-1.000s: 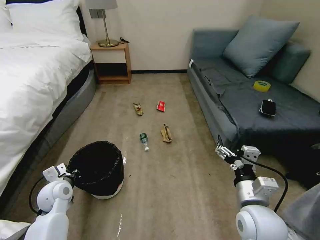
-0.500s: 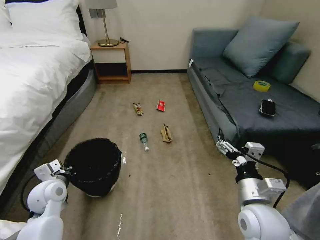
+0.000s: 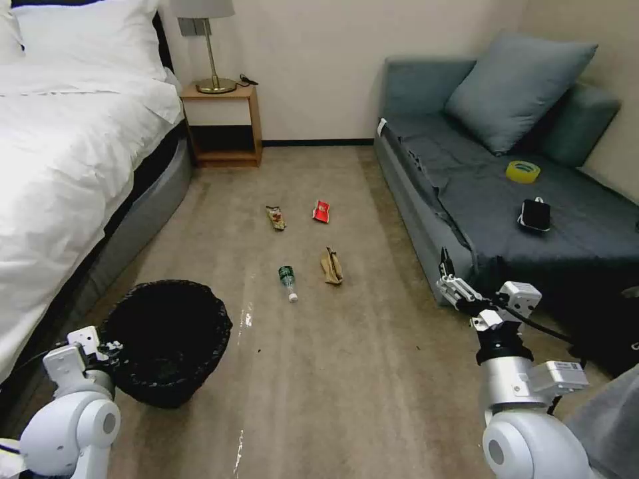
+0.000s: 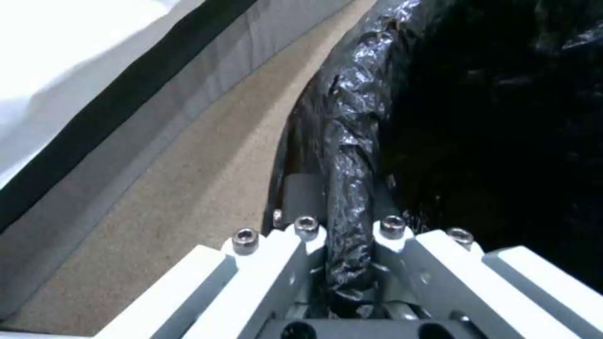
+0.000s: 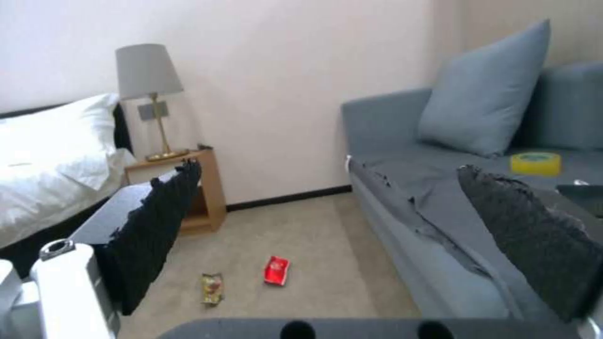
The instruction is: Pick up the trash bin, then pick up the garbage on the floor and place it into the trash bin.
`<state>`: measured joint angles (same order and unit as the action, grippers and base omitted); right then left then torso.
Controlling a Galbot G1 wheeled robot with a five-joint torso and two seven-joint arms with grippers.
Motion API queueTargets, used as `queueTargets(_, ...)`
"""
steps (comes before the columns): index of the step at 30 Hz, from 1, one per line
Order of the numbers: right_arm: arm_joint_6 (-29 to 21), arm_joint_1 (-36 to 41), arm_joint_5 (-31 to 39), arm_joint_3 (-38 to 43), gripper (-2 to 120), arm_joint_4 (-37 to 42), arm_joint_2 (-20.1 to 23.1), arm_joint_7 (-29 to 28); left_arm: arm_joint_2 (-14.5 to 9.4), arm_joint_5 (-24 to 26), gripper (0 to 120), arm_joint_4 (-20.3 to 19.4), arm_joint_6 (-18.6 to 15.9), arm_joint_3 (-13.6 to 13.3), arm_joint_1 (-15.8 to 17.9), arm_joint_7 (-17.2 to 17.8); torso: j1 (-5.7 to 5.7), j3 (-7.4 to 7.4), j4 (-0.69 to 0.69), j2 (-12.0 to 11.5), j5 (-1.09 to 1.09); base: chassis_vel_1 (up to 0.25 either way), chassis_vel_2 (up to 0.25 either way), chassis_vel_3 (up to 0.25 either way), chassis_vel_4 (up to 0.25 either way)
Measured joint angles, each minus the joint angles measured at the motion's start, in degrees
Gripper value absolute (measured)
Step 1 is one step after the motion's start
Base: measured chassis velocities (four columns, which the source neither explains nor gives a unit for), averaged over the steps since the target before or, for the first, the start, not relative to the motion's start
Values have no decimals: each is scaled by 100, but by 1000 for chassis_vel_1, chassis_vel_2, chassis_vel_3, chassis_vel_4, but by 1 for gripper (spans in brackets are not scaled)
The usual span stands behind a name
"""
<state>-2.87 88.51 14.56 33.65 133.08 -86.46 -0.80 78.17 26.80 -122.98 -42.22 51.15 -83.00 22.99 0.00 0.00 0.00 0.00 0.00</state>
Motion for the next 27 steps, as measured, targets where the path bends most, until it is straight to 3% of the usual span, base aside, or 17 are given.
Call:
queueTargets(12,176,118,-41,-23,100,-9,-13,182,-32,160,2,26,3,197,38,-4,-1,0,0,0,0,-46,51,42,-46)
queueTargets(27,242,211,-99,-60,100,2,-38,265,-71,290,2,134,11,379,157,-8,0,0,0,0,-2,-232,239,235,-247)
